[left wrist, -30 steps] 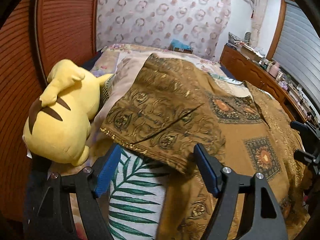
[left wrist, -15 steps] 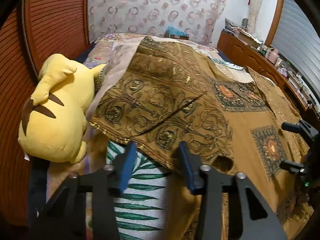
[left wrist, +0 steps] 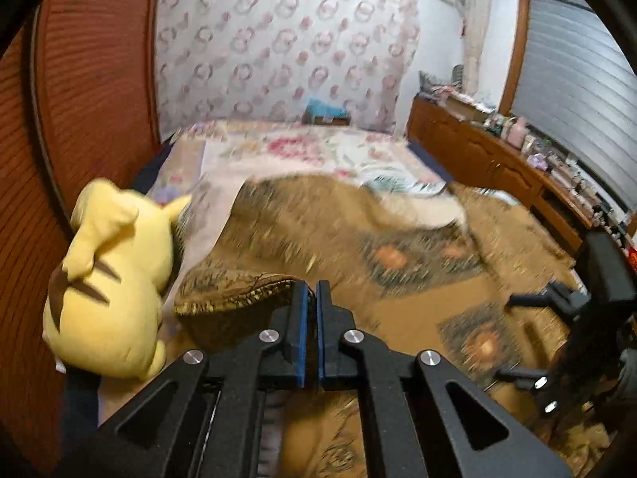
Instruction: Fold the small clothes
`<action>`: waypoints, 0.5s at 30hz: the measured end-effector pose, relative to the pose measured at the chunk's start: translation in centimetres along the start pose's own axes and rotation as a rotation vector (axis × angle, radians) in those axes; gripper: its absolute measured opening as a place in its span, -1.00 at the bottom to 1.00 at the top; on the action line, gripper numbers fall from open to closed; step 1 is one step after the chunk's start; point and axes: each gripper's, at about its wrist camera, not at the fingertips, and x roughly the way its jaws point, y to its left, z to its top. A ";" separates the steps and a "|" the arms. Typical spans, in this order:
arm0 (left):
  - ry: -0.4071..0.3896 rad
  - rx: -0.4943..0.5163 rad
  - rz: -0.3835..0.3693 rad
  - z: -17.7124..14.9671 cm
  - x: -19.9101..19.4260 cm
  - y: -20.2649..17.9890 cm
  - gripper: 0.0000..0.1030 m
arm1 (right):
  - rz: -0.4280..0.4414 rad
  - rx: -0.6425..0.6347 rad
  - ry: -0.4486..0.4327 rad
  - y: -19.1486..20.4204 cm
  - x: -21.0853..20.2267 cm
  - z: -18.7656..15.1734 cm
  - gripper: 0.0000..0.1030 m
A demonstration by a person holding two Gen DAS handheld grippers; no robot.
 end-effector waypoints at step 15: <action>0.003 0.168 -0.105 4.7 2.4 -8.8 -0.92 | -0.014 0.061 -0.076 -2.6 -4.0 -0.8 0.98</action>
